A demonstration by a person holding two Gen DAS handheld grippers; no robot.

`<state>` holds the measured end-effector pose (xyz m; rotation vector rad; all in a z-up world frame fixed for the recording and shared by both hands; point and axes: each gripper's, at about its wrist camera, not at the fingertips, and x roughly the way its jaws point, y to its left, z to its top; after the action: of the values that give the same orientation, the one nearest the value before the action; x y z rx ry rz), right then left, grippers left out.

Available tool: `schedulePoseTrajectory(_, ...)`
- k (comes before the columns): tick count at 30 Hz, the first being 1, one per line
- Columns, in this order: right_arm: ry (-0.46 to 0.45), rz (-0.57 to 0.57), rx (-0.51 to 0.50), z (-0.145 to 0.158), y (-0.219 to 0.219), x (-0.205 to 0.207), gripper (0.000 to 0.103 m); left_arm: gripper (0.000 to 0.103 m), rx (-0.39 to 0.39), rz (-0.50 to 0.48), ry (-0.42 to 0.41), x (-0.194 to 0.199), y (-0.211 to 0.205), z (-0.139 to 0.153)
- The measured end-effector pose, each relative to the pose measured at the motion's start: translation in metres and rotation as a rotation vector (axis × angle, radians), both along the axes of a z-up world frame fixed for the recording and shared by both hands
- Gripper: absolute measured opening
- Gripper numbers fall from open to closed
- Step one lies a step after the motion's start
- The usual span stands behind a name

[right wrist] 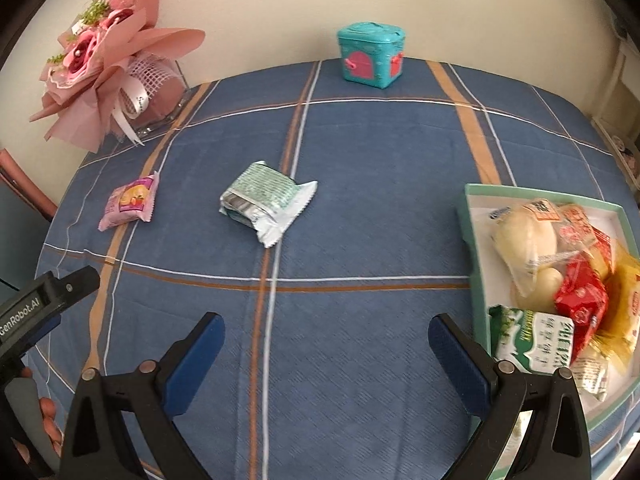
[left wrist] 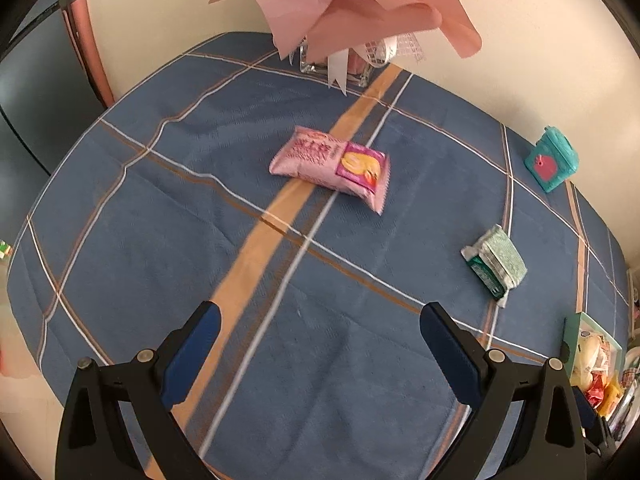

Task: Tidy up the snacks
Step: 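Withdraw both open tools from the tray toward the remaining packets, then move left tool toward the pink swiss roll packet while right tool approaches the green-white packet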

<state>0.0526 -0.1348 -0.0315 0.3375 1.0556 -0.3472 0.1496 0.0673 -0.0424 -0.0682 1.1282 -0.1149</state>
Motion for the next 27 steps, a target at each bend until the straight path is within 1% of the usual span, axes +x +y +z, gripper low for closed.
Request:
schedulePoseTrajectory(5, 0.004, 0.009, -0.001, -0.004, 0.005, 0.012, 0.103, 0.1, -0.017, -0.006, -0.023, 0.012, 0.009, 0.003)
schedulePoseTrajectory(10, 0.001, 0.017, 0.008, -0.009, 0.007, 0.026, 0.103, 0.1, -0.048, -0.035, -0.051, 0.03, 0.014, 0.008)
schedulePoseTrajectory(13, -0.001, 0.021, 0.003, -0.011, 0.006, 0.035, 0.103, 0.1, -0.068, -0.028, -0.07, 0.041, 0.019, 0.01)
schedulePoseTrajectory(20, 0.014, 0.027, -0.013, -0.022, -0.004, 0.059, 0.103, 0.1, -0.08, -0.036, -0.066, 0.066, 0.019, -0.002)
schedulePoseTrajectory(23, 0.023, 0.022, -0.022, -0.027, -0.011, 0.068, 0.103, 0.1, -0.065, -0.049, -0.063, 0.077, 0.013, -0.012)
schedulePoseTrajectory(27, 0.036, 0.031, -0.024, -0.036, -0.017, 0.08, 0.103, 0.1, -0.022, -0.078, -0.052, 0.087, 0.008, -0.024)
